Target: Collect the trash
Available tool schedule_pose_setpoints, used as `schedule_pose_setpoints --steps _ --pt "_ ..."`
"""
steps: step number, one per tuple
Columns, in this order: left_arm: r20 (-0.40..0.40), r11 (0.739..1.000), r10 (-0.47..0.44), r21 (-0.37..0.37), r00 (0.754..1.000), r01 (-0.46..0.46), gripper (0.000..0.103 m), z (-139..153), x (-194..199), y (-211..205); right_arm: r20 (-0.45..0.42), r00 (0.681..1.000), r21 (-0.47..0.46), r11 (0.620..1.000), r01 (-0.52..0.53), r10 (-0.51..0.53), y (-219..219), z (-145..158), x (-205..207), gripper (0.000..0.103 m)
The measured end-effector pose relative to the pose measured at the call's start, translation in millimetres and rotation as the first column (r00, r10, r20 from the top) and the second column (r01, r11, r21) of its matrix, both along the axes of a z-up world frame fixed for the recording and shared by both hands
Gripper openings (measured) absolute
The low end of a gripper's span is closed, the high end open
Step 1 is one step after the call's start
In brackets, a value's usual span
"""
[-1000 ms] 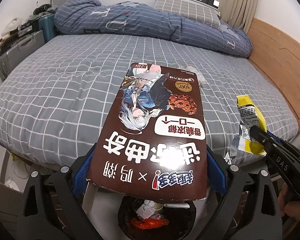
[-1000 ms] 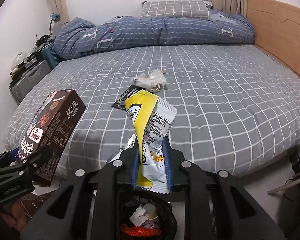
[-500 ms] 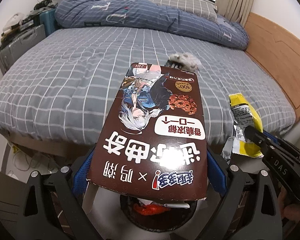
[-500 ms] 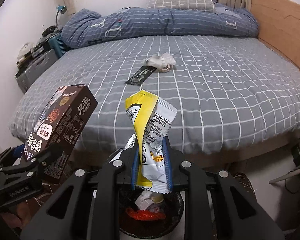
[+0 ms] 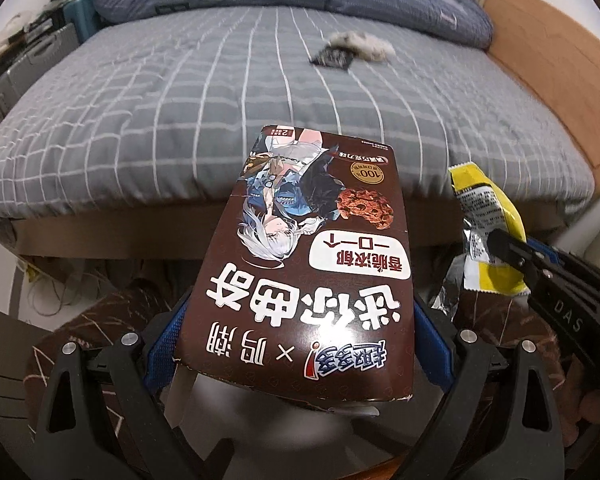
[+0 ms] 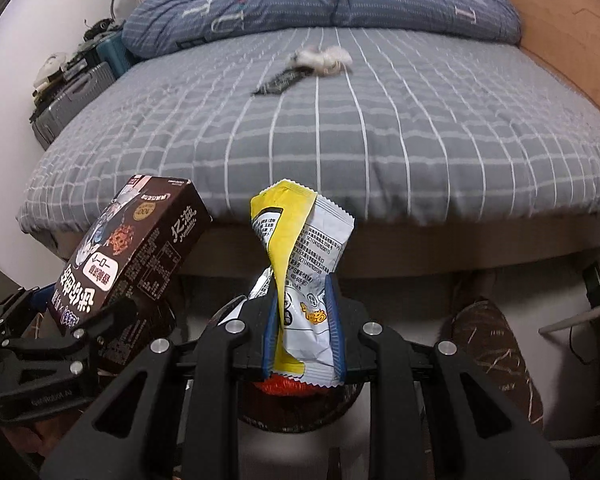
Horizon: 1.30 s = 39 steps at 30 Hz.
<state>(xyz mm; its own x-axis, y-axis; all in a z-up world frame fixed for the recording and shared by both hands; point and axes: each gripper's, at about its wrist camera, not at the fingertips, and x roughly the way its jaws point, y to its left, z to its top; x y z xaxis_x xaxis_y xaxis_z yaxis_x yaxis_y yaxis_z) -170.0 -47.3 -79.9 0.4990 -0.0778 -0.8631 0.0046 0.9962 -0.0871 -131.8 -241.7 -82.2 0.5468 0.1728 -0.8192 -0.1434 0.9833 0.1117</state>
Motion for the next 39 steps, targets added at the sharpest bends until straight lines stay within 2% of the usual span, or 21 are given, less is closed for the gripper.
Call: schedule_pose_setpoints --steps 8,18,23,30,39 --pt "-0.095 0.999 0.002 -0.048 0.996 -0.007 0.092 -35.7 -2.1 5.3 -0.083 0.996 -0.016 1.0 -0.01 0.009 3.4 -39.4 -7.1 0.021" --pt "-0.154 0.999 -0.024 -0.034 0.988 0.019 0.092 -69.6 7.2 -4.0 -0.125 0.992 -0.065 0.998 0.01 -0.018 -8.4 -67.2 -1.4 0.021" --pt "-0.168 0.997 -0.065 -0.041 0.984 0.059 0.093 -77.5 16.0 -20.9 -0.128 0.991 -0.084 0.996 0.034 -0.045 -20.5 -69.5 -0.5 0.021" --pt "-0.166 0.996 -0.093 -0.007 0.982 0.094 0.097 -88.8 22.5 -35.0 -0.129 0.989 -0.089 0.994 0.059 -0.07 -28.9 -69.1 -0.1 0.021" --pt "-0.145 0.999 -0.04 -0.012 0.989 0.039 0.097 -85.7 17.2 7.7 -0.147 0.989 -0.076 0.997 -0.023 0.012 5.1 -68.9 3.0 0.021"
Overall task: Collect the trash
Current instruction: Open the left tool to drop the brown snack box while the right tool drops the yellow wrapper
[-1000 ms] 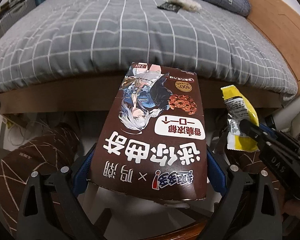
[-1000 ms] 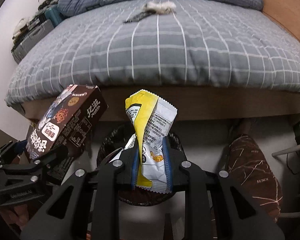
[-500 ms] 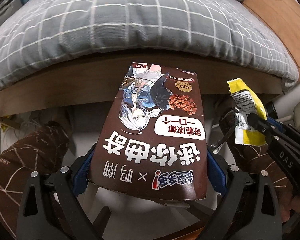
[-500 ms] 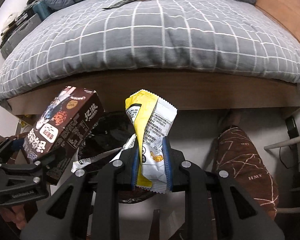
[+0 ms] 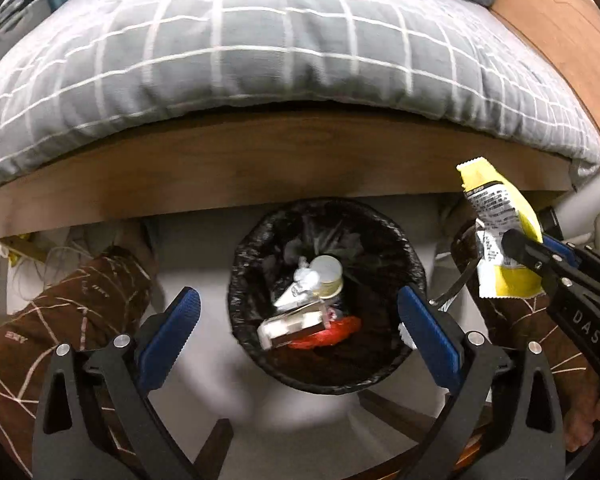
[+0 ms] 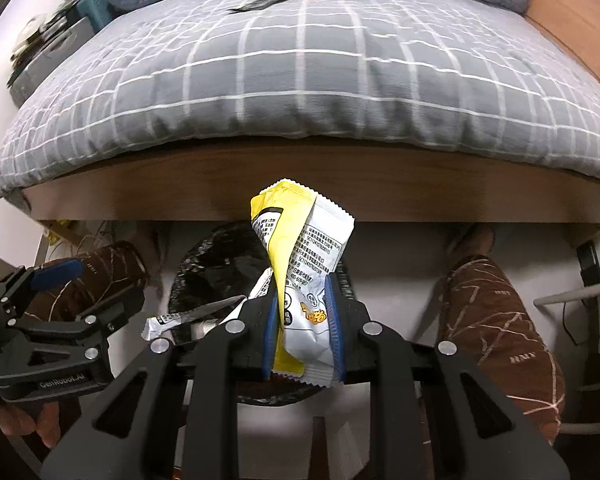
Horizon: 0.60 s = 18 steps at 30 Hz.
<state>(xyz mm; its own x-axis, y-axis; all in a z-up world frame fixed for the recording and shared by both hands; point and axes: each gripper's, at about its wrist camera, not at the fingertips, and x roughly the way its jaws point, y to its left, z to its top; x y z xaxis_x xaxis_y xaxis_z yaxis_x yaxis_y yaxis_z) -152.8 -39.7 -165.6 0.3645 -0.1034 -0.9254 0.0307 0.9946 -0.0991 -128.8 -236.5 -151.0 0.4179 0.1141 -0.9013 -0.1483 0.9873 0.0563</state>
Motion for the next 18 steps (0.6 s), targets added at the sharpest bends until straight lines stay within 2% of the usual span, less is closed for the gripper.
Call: schedule_pose_setpoints --steps 9,12,18 --pt "0.004 0.996 0.082 0.016 0.997 -0.082 0.097 0.9 -8.5 43.8 -0.031 0.995 0.009 0.995 -0.096 0.096 48.4 -8.2 7.5 0.021" --pt "0.004 0.993 0.114 -0.003 0.993 -0.114 0.097 -1.0 -7.5 57.3 -0.042 0.992 0.002 0.993 -0.118 0.118 62.0 -13.4 10.0 0.021" --pt "0.008 0.991 0.132 -0.014 0.991 -0.132 0.097 -0.4 -6.2 64.2 -0.069 0.985 -0.009 0.988 -0.157 0.156 82.9 -28.0 15.2 0.033"
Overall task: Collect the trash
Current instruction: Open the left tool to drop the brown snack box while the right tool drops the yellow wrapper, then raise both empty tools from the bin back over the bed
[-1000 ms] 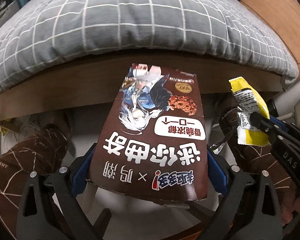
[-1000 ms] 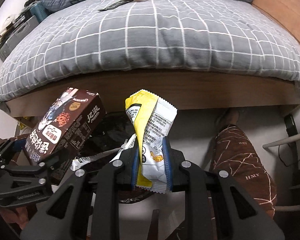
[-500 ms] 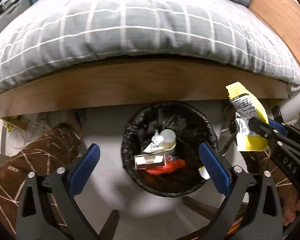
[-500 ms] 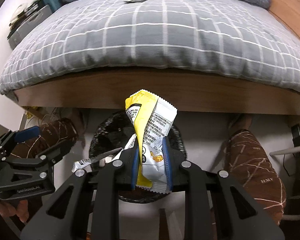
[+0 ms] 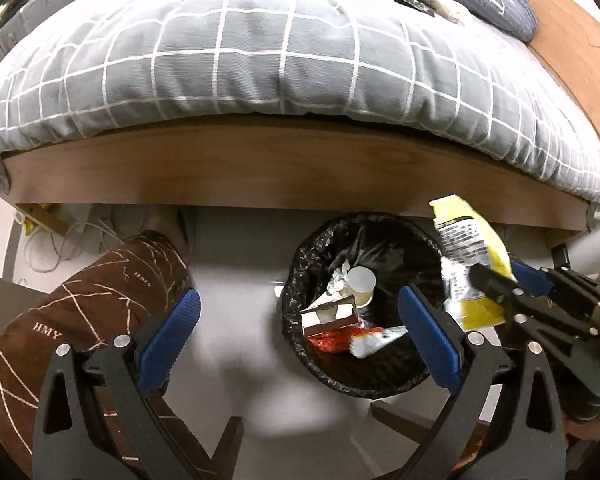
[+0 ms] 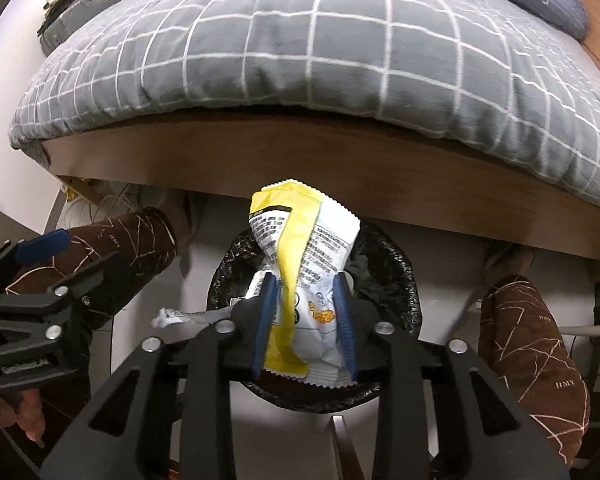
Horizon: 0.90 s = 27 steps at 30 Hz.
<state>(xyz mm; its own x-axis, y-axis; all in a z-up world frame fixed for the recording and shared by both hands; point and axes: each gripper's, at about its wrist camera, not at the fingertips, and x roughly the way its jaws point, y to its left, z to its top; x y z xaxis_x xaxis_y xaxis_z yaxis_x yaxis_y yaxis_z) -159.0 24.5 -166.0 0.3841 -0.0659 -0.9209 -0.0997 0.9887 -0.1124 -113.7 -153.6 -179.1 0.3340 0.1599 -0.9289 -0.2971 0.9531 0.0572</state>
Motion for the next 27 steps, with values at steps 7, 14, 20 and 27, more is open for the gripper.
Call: schedule_pose_setpoints --steps 7,14,20,27 --pt "-0.012 1.0 -0.02 0.014 1.0 0.02 0.097 -1.8 1.2 -4.8 -0.005 1.0 0.0 1.0 -0.013 0.013 1.7 -7.1 0.9 0.052" --pt "-0.005 0.999 -0.023 0.03 1.0 0.023 0.097 -0.7 2.3 -7.3 0.032 0.999 0.001 1.0 0.016 -0.016 -7.7 1.7 2.0 0.077" --pt "0.011 0.999 -0.02 0.041 1.0 0.02 0.097 8.7 0.6 -9.2 0.11 0.993 -0.014 0.999 0.045 -0.043 -24.5 20.8 3.8 0.094" --pt "0.056 0.998 -0.026 0.058 0.998 0.023 0.097 31.9 6.8 -11.5 0.186 0.981 -0.032 0.997 0.069 -0.062 -41.1 46.4 9.4 0.095"
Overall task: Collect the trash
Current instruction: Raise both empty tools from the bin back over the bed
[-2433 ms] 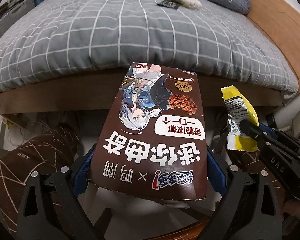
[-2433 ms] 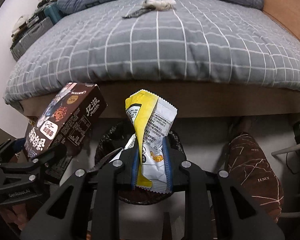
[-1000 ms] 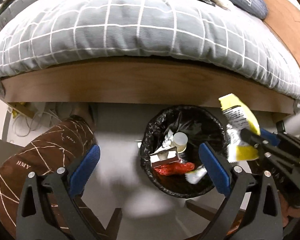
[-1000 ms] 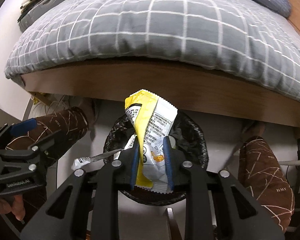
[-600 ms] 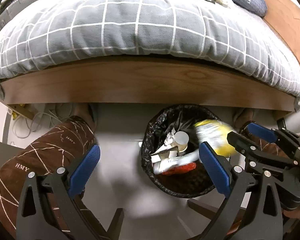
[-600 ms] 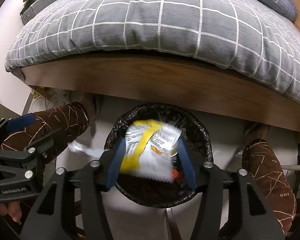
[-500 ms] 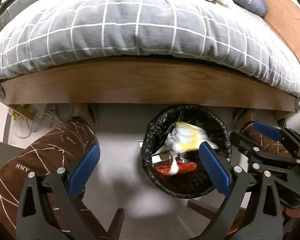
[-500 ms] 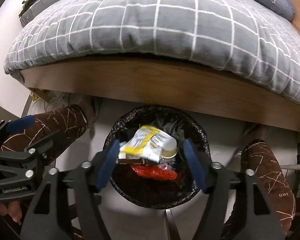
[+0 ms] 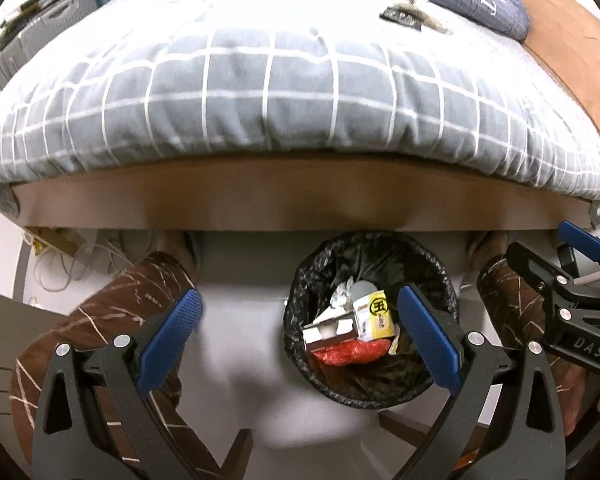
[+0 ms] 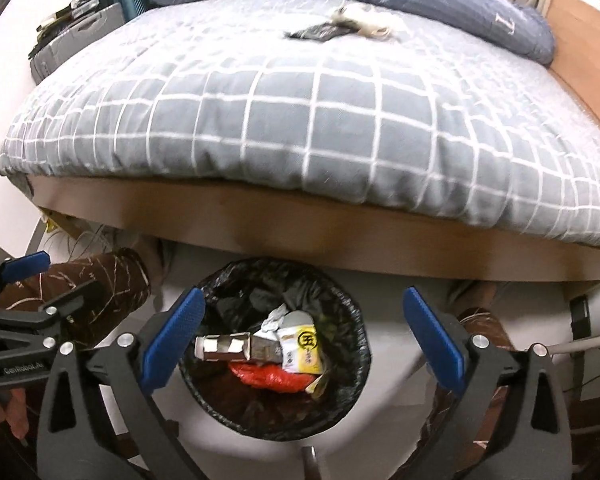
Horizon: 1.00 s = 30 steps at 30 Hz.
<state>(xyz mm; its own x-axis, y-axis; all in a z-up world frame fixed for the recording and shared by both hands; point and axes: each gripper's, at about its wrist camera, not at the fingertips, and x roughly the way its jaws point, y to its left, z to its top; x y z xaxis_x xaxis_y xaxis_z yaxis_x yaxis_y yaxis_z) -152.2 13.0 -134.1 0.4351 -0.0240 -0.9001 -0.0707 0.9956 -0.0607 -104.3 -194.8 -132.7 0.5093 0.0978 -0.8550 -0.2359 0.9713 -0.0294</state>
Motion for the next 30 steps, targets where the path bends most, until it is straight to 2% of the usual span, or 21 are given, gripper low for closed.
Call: schedule_pose_setpoints --steps 10,16,25,30 --pt "0.075 1.0 0.007 0.001 0.997 -0.007 0.097 38.3 34.0 -3.9 0.11 0.994 0.004 1.0 0.028 -0.028 -14.6 43.2 30.1 0.095" --pt "0.121 1.0 0.016 -0.011 0.993 -0.014 0.097 56.5 78.1 -8.1 0.136 0.989 0.017 0.998 0.053 -0.055 -24.0 58.8 69.1 0.095" --pt "0.168 1.0 -0.01 -0.001 0.986 0.01 0.097 68.6 168.4 -26.6 0.199 0.977 0.011 0.997 0.08 -0.081 -39.8 71.2 159.3 0.095" --pt "0.189 0.999 -0.024 0.038 0.982 0.017 0.097 70.2 223.4 -13.8 0.215 0.973 0.033 0.996 0.08 -0.086 -39.5 74.9 219.6 0.095"
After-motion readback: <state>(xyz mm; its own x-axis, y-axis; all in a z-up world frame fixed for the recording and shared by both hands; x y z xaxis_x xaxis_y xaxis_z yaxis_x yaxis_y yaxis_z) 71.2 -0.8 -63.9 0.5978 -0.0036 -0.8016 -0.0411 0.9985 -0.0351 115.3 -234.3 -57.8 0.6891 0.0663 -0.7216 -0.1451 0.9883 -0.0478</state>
